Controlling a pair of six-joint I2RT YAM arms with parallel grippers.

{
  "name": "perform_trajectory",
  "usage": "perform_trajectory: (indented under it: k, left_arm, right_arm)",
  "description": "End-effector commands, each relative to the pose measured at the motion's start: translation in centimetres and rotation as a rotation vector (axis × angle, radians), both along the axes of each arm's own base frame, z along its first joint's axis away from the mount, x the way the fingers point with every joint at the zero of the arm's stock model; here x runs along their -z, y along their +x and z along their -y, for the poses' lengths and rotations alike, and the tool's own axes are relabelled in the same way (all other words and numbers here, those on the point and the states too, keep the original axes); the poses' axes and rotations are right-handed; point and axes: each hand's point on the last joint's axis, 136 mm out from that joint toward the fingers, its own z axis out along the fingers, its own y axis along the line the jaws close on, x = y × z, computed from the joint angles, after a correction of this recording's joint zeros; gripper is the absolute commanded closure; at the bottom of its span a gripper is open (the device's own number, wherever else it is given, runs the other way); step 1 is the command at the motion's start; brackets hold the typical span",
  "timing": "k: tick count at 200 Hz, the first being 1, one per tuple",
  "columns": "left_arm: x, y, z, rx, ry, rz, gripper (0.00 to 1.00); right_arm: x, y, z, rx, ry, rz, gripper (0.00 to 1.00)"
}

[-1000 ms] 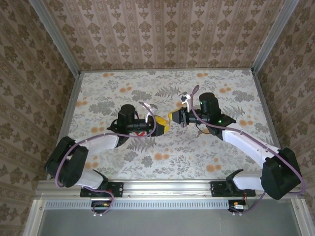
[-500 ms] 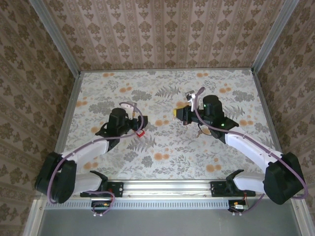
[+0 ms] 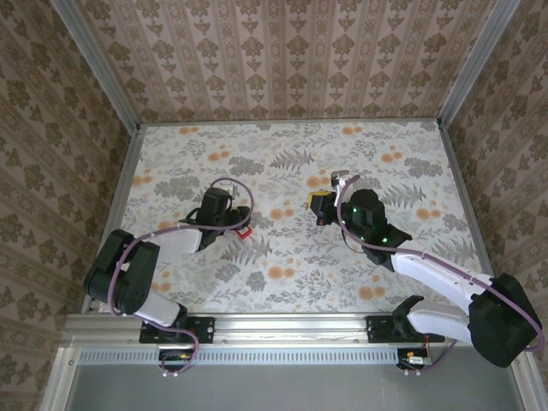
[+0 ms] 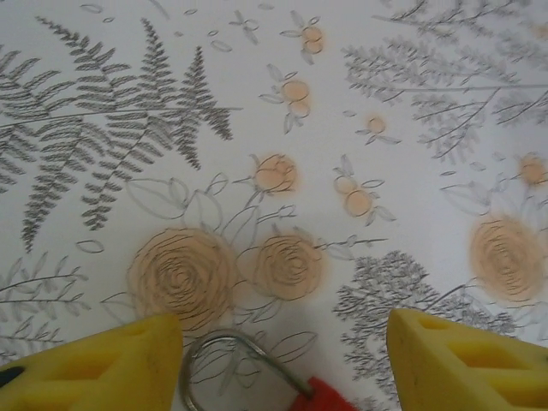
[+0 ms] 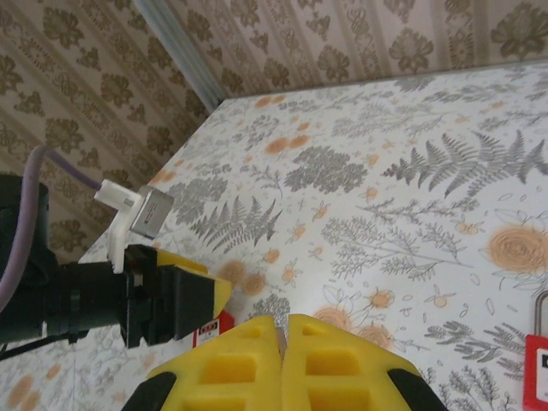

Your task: Unlock with the key

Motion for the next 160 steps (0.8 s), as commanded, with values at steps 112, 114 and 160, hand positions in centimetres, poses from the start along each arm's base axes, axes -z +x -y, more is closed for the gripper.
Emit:
perform_trajectory:
  k: [112,114,160]
  left_arm:
    - [-14.9,-7.8,15.3,0.63,-0.083,0.529,0.32]
    - [-14.9,-7.7,15.3,0.629,-0.079,0.531,0.32]
    - [-15.3,-7.3,16.2,0.624,-0.113,0.555,0.34]
  right_arm:
    - [-4.2,-0.1,-1.7,-0.011,0.268,-0.062,0.93]
    - [-4.2,-0.1,-1.8,-0.012,0.269,-0.063,0.93]
    - [-3.7,-1.0,-2.8,-0.038,0.276,-0.082,0.93]
